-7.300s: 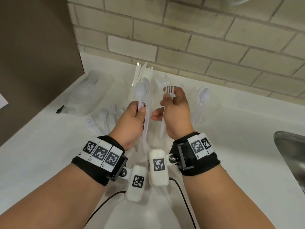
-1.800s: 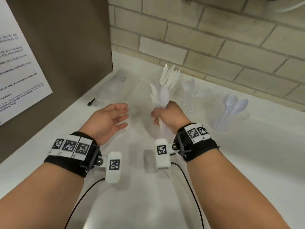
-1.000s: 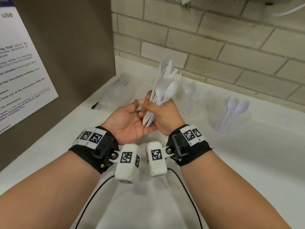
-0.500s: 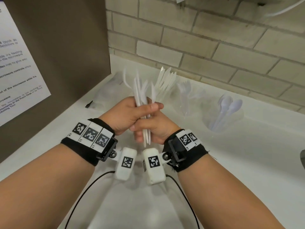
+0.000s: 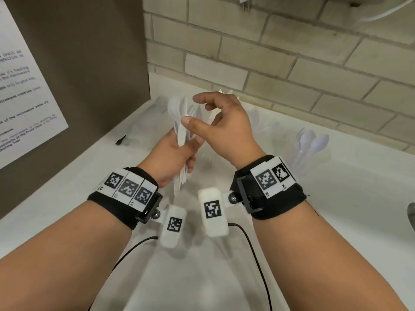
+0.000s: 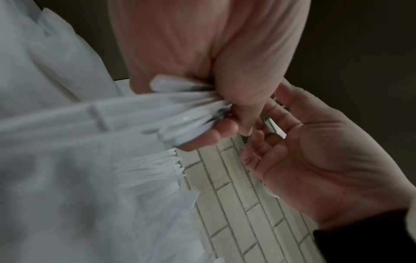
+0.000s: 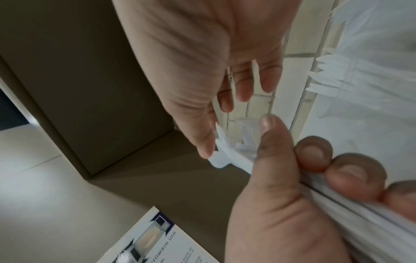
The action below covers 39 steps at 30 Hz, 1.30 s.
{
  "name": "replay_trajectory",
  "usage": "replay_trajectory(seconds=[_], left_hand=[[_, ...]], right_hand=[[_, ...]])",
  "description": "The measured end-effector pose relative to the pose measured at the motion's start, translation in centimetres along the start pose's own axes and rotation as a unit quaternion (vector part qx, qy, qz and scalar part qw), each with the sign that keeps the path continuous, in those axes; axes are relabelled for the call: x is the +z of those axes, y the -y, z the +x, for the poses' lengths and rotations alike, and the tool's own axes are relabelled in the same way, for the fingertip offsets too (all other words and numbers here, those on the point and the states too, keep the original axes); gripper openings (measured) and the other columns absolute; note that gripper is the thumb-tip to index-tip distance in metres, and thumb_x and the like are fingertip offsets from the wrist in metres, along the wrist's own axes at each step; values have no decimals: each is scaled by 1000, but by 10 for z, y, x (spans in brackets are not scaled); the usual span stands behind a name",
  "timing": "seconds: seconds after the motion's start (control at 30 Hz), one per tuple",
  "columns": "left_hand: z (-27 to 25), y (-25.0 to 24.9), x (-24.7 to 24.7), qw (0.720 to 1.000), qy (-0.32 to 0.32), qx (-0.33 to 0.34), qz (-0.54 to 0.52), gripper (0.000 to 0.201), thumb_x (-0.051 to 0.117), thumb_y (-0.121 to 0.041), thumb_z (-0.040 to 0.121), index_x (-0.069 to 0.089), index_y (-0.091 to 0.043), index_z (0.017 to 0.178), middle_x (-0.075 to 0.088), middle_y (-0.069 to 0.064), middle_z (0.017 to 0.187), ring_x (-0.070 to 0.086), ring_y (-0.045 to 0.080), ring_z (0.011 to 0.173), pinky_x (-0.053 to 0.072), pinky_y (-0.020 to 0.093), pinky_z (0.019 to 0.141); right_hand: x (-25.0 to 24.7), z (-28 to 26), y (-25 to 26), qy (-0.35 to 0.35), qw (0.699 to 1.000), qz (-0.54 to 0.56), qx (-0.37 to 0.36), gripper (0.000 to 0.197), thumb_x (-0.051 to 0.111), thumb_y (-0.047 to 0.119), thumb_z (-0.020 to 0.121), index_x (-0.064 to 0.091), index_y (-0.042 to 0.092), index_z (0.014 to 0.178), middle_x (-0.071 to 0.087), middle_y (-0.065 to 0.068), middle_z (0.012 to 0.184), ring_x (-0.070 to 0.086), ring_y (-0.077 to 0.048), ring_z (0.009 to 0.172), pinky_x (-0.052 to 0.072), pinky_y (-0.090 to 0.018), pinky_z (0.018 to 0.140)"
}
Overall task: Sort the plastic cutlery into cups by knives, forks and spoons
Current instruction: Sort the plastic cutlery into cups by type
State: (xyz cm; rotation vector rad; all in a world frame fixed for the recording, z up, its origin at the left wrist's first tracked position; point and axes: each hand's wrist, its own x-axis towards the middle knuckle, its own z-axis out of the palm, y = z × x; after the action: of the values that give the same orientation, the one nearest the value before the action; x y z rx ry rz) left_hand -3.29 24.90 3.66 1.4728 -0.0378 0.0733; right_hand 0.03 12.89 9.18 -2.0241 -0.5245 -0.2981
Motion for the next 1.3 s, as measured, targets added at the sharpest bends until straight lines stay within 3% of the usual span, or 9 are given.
replay_trajectory(seconds=[0.27, 0.4, 0.6, 0.73, 0.83, 0.9, 1.0, 1.13, 1.3], left_hand=[[2, 7, 2, 996, 14, 25, 83, 17, 57, -21, 94, 50, -18, 109, 47, 0, 65, 47, 15, 47, 49, 31, 49], [2, 17, 0, 996, 8, 15, 89, 21, 63, -30, 89, 44, -22, 91, 46, 2, 60, 47, 16, 46, 46, 31, 48], [4, 22, 3, 995, 31, 0, 94, 52, 63, -49, 77, 46, -15, 111, 48, 13, 74, 43, 25, 53, 43, 34, 50], [5, 24, 1, 994, 30, 6, 109, 46, 61, -44, 82, 45, -14, 114, 48, 9, 75, 44, 18, 51, 42, 31, 47], [5, 26, -2, 991, 31, 1, 128, 43, 61, -43, 85, 44, -14, 111, 48, 8, 74, 44, 18, 51, 43, 31, 47], [6, 29, -3, 988, 33, 3, 152, 40, 62, -44, 85, 43, -16, 106, 49, 7, 70, 45, 20, 49, 44, 31, 47], [5, 29, -3, 986, 34, 1, 162, 41, 64, -46, 84, 44, -16, 103, 51, 7, 66, 48, 21, 47, 44, 31, 46], [3, 22, -1, 982, 23, 17, 186, 22, 61, -31, 91, 50, -20, 75, 51, -4, 45, 47, 8, 40, 45, 21, 46], [1, 13, 1, 983, 11, 35, 177, 24, 57, -28, 94, 52, -28, 70, 50, 4, 51, 48, 16, 44, 45, 24, 50]], right_hand=[[8, 4, -5, 11, 1000, -21, 17, 8, 74, 27, 81, 67, 25, 80, 50, 3, 104, 46, 1, 78, 40, -15, 78], [7, 7, -7, -22, 999, -13, 21, 11, 66, 24, 88, 59, 20, 81, 53, 0, 106, 45, 0, 73, 37, -11, 73], [12, 5, -1, -100, 991, 77, 43, 21, 52, 23, 97, 44, 21, 77, 52, 7, 72, 47, 2, 59, 38, -12, 59], [14, 2, -2, -117, 986, 112, 26, 8, 54, 19, 95, 49, 23, 90, 64, -5, 91, 60, -14, 80, 49, -27, 73], [8, -2, 2, -111, 984, 118, -76, 43, 50, 13, 97, 38, 16, 138, 49, -2, 136, 51, -13, 122, 48, -25, 90], [4, -2, 3, -77, 985, 80, -136, 53, 48, 14, 98, 29, 10, 147, 36, -6, 150, 38, -16, 137, 42, -25, 103], [5, 0, 1, -31, 994, 26, -105, 41, 53, 19, 96, 50, 13, 137, 55, -2, 136, 55, -15, 119, 41, -14, 93], [13, -5, -10, -46, 996, 7, -78, 12, 64, 15, 85, 73, 12, 92, 65, -1, 111, 57, -6, 103, 38, -7, 90], [6, -11, -13, -69, 993, 63, -69, 45, 73, 20, 78, 57, 20, 120, 52, 4, 128, 54, -12, 113, 45, -22, 95]])
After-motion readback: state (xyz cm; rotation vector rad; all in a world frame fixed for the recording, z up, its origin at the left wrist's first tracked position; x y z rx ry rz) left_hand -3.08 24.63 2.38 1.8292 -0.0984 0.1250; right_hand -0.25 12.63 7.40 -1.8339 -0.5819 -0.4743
